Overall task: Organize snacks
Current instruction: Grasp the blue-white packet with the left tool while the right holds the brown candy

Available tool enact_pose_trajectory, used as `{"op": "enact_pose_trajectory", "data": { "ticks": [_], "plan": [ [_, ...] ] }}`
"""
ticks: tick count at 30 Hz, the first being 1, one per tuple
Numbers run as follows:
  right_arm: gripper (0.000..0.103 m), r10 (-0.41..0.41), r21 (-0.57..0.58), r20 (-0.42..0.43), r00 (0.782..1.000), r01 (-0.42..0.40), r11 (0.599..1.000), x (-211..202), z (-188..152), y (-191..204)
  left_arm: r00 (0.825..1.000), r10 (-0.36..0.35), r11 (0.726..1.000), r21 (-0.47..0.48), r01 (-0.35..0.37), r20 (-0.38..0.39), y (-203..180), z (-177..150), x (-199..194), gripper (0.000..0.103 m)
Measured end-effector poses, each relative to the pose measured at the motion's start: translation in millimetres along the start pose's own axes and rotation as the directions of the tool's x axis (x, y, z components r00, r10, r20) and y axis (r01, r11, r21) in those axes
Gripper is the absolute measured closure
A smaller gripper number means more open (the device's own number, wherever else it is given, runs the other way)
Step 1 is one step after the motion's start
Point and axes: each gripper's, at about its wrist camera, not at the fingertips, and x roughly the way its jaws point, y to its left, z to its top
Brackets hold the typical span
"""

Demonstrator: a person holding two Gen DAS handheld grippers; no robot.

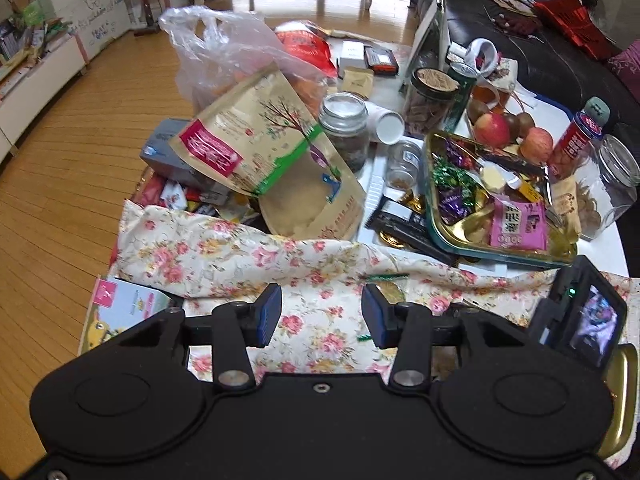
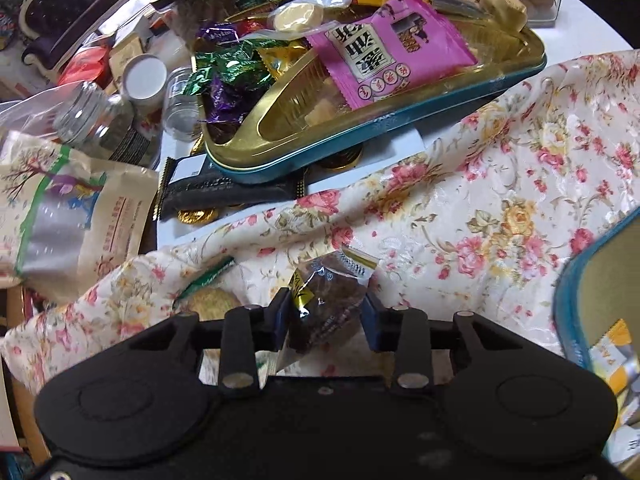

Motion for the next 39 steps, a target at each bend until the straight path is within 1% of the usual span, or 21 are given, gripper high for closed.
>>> {"op": "enact_pose_trajectory", "data": {
  "ticks": [2, 5, 8, 11, 14, 17, 19, 23, 26, 29, 32, 34, 39],
  "plan": [
    [0.065, -0.013, -0.024, -0.013, 1.0, 0.013, 1.0, -14.8, -2.2, -5.4, 1.0, -0.004, 1.0, -0.001, 0.004, -0.019, -3.2, -0.5, 6.2, 0.05],
    [0.065, -0.009, -0.041, -0.031, 0.999, 0.008, 0.999, -41.5, -6.3, -19.2, 0.999, 0.001, 1.0, 0.007, 0.0, -0.048, -11.9, -2.8, 17.1, 0.05],
    [0.065, -0.034, -0.08, -0.04, 0.999, 0.031, 0.996, -66.5, -13.6, -30.7, 0.998, 0.014, 0.999, 0.049, -0.011, -0.059, -24.7, -7.7, 26.9, 0.05],
    [0.065, -0.005, -0.112, -0.025, 1.0, 0.002, 0.994, -90.8, -26.1, -42.2, 0.998, 0.024, 0.997, 0.079, -0.019, -0.056, -38.5, -12.8, 38.1, 0.05],
    [0.065, 0.029, -0.094, -0.029, 0.999, -0.031, 0.995, -103.4, -33.1, -54.6, 0.998, 0.025, 0.996, 0.09, -0.02, -0.053, -51.2, -17.0, 54.5, 0.05],
    [0.065, 0.054, -0.087, -0.041, 0.998, -0.058, 0.995, -108.8, -37.4, -63.8, 0.995, 0.054, 0.992, 0.114, -0.045, -0.08, -63.2, -24.8, 75.5, 0.05],
    [0.065, 0.052, -0.088, -0.036, 0.998, -0.055, 0.995, -111.5, -39.5, -70.4, 0.993, 0.042, 0.992, 0.122, -0.028, -0.113, -68.5, -32.1, 86.4, 0.05],
    [0.065, 0.03, -0.134, -0.028, 0.999, -0.034, 0.99, -116.1, -46.4, -78.9, 0.984, 0.001, 0.995, 0.1, 0.017, -0.178, -74.8, -46.7, 100.3, 0.05],
    [0.065, 0.05, -0.139, -0.055, 0.997, -0.057, 0.989, -118.5, -50.9, -84.9, 0.975, 0.003, 0.992, 0.124, 0.025, -0.222, -83.8, -59.8, 104.9, 0.05],
    [0.065, 0.067, -0.133, -0.069, 0.995, -0.076, 0.988, -119.6, -52.1, -87.5, 0.97, 0.001, 0.985, 0.169, 0.041, -0.242, -96.2, -71.9, 104.6, 0.05],
    [0.064, 0.063, -0.147, -0.053, 0.997, -0.07, 0.987, -123.3, -52.5, -88.5, 0.966, -0.015, 0.978, 0.196, 0.068, -0.259, -105.8, -79.5, 104.1, 0.05],
    [0.064, 0.06, -0.144, -0.053, 0.997, -0.067, 0.987, -123.9, -52.9, -91.2, 0.96, -0.033, 0.974, 0.208, 0.093, -0.277, -111.4, -82.4, 106.1, 0.05],
    [0.064, 0.053, -0.142, -0.06, 0.997, -0.061, 0.988, -124.4, -55.9, -97.2, 0.953, -0.049, 0.968, 0.222, 0.119, -0.3, -121.8, -89.6, 113.4, 0.05]
  ]
}}
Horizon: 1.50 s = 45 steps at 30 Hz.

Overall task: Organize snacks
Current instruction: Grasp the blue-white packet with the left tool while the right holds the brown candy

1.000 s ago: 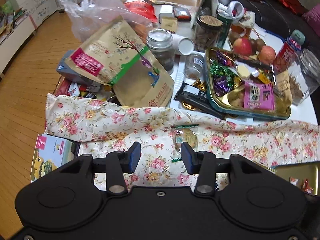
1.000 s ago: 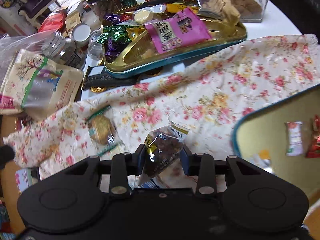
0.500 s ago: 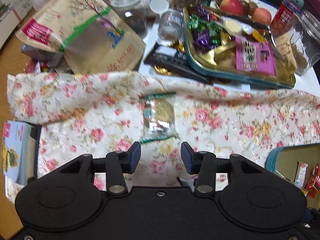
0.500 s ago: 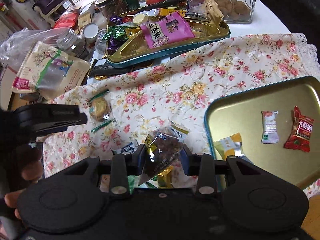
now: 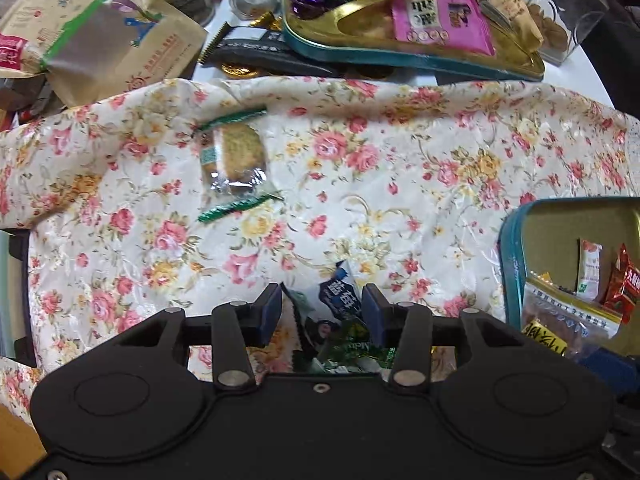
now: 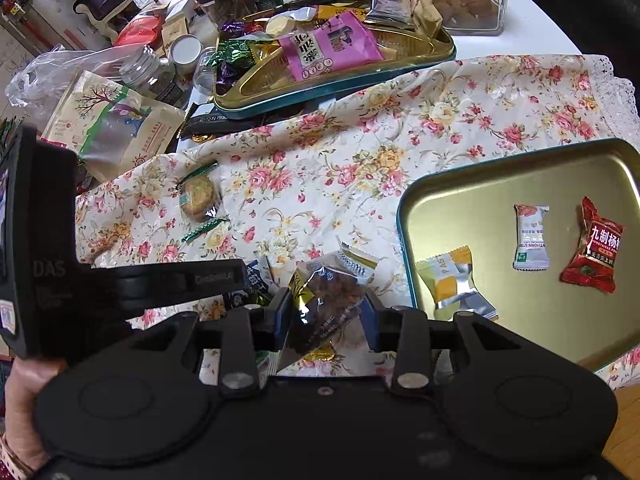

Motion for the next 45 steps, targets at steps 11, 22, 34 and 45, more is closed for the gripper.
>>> {"op": "enact_pose_trajectory", "data": {
  "ticks": [11, 22, 34, 45],
  "plan": [
    [0.064, 0.004, -0.014, 0.004, 1.0, -0.004, 1.0, -3.9, -3.0, 0.8, 0.988, 0.134, 0.991, 0.03, -0.133, -0.073, 7.3, -9.9, 29.3, 0.047],
    [0.064, 0.013, -0.035, 0.003, 1.0, -0.012, 0.999, 0.0, -0.3, 13.0, 0.973, 0.199, 0.957, -0.192, -0.219, -0.119, 79.5, -7.7, 32.8, 0.048],
    [0.064, 0.002, -0.043, -0.005, 1.0, -0.003, 0.999, 7.1, -0.9, 20.6, 1.0, 0.013, 0.961, -0.275, -0.014, -0.007, 56.7, 5.7, 7.5, 0.052],
    [0.064, 0.034, -0.014, 0.013, 0.999, -0.033, 0.999, -6.9, 2.0, 7.6, 0.998, 0.056, 0.993, -0.106, -0.053, 0.023, 17.8, 11.0, 23.2, 0.05]
  ]
}}
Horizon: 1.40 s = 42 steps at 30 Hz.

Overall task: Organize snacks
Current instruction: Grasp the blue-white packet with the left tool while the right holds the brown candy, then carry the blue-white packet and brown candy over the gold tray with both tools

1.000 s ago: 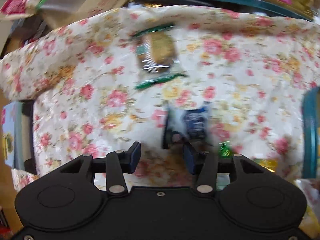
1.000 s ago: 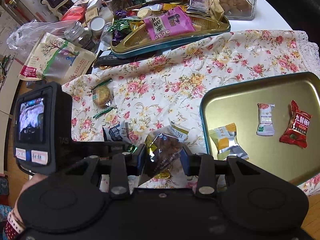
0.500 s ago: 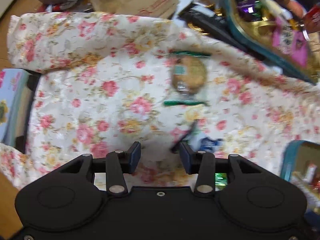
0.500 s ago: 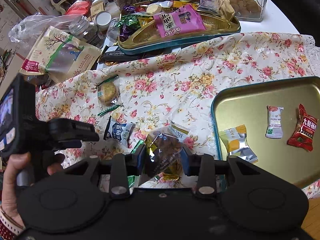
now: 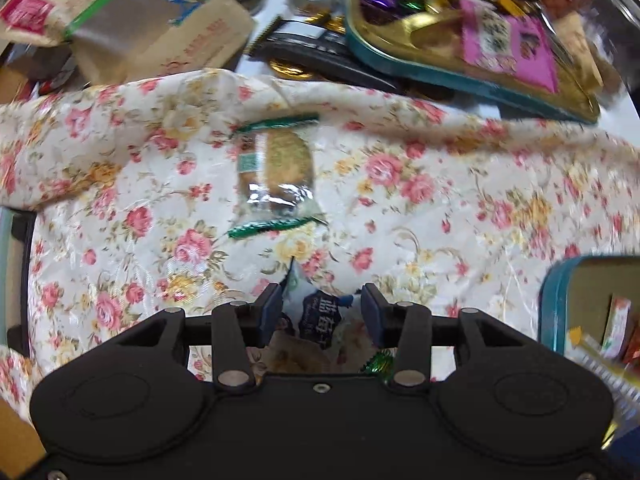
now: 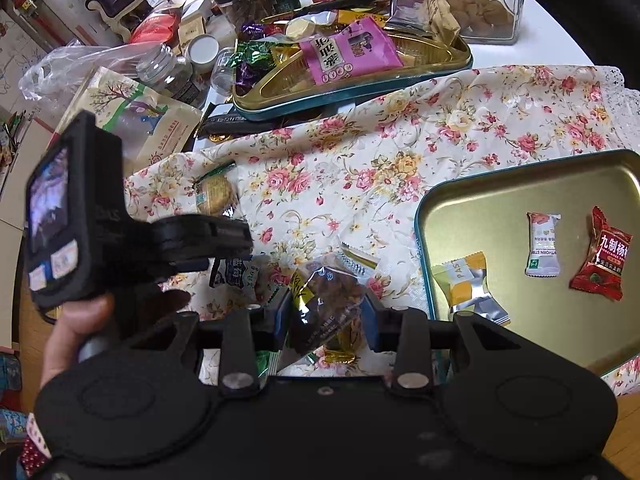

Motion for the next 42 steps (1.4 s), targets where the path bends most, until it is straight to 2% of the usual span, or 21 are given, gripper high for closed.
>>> {"op": "enact_pose_trajectory", "data": {
  "ticks": [4, 8, 17, 31, 42],
  "plan": [
    [0.064, 0.004, 0.015, 0.001, 1.0, -0.004, 1.0, -3.1, 1.0, -6.1, 0.999, 0.037, 0.997, 0.074, -0.039, 0.018, -5.3, -7.8, 6.6, 0.047],
    [0.064, 0.013, 0.017, 0.003, 1.0, -0.014, 1.0, -5.1, 1.5, -6.1, 0.998, 0.044, 0.994, 0.1, -0.047, 0.039, -10.5, -9.2, 7.6, 0.047],
    [0.064, 0.011, 0.01, 0.004, 1.0, -0.011, 1.0, -2.1, 2.4, 0.5, 0.992, 0.113, 0.981, 0.151, -0.12, 0.056, -26.0, -11.9, 21.7, 0.046],
    [0.064, -0.015, -0.001, -0.012, 1.0, 0.015, 1.0, 7.3, 0.9, 1.2, 0.995, 0.093, 0.987, 0.128, -0.098, 0.047, -12.9, -12.3, 18.6, 0.044],
    [0.064, -0.008, -0.008, -0.011, 1.0, 0.008, 1.0, 7.7, 2.5, 4.6, 1.0, 0.018, 0.999, 0.027, -0.017, -0.007, 10.4, -0.3, 26.6, 0.034]
  ]
}}
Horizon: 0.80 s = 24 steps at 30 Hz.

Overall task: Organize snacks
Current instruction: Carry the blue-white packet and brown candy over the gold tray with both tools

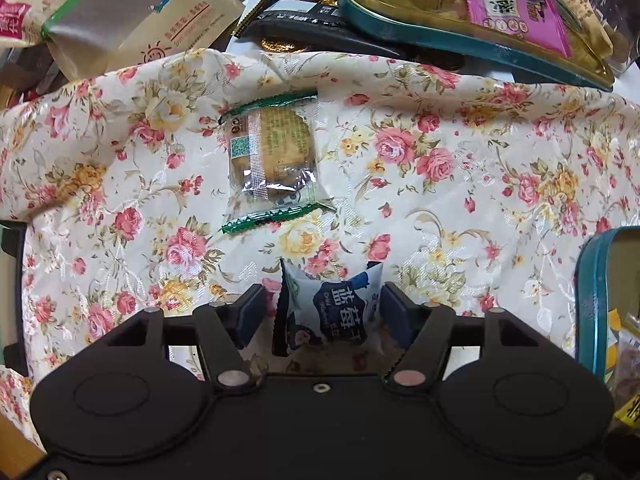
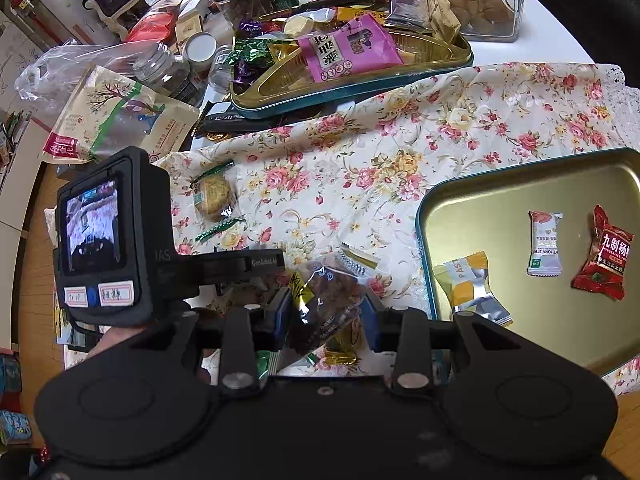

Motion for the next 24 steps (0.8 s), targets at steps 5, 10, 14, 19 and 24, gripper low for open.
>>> {"op": "enact_pose_trajectory", "data": {
  "ticks": [5, 10, 14, 19, 24],
  "plan": [
    [0.064, 0.007, 0.013, 0.012, 1.0, -0.007, 1.0, -5.1, 1.7, -2.9, 1.0, -0.008, 1.0, 0.005, 0.008, 0.02, 13.1, 2.7, 4.4, 0.026],
    [0.064, 0.034, 0.028, 0.032, 0.999, -0.035, 0.999, -14.9, 3.8, -5.8, 0.999, -0.002, 1.0, 0.003, 0.002, 0.038, 18.7, -0.9, 5.4, 0.024],
    [0.064, 0.046, 0.037, 0.041, 0.998, -0.047, 0.998, -20.0, 5.3, -7.9, 0.999, -0.015, 1.0, 0.014, 0.014, 0.037, 12.8, -10.3, 1.9, 0.028],
    [0.064, 0.054, 0.041, 0.047, 0.997, -0.056, 0.998, -23.7, 6.0, -8.7, 0.999, -0.031, 0.999, 0.044, 0.03, 0.018, -1.7, -14.7, -6.4, 0.049],
    [0.064, 0.051, 0.037, 0.048, 0.998, -0.053, 0.998, -23.8, 5.9, -7.3, 0.998, -0.045, 0.998, -0.045, 0.043, -0.039, 11.0, -18.4, -10.8, 0.051]
  ]
}}
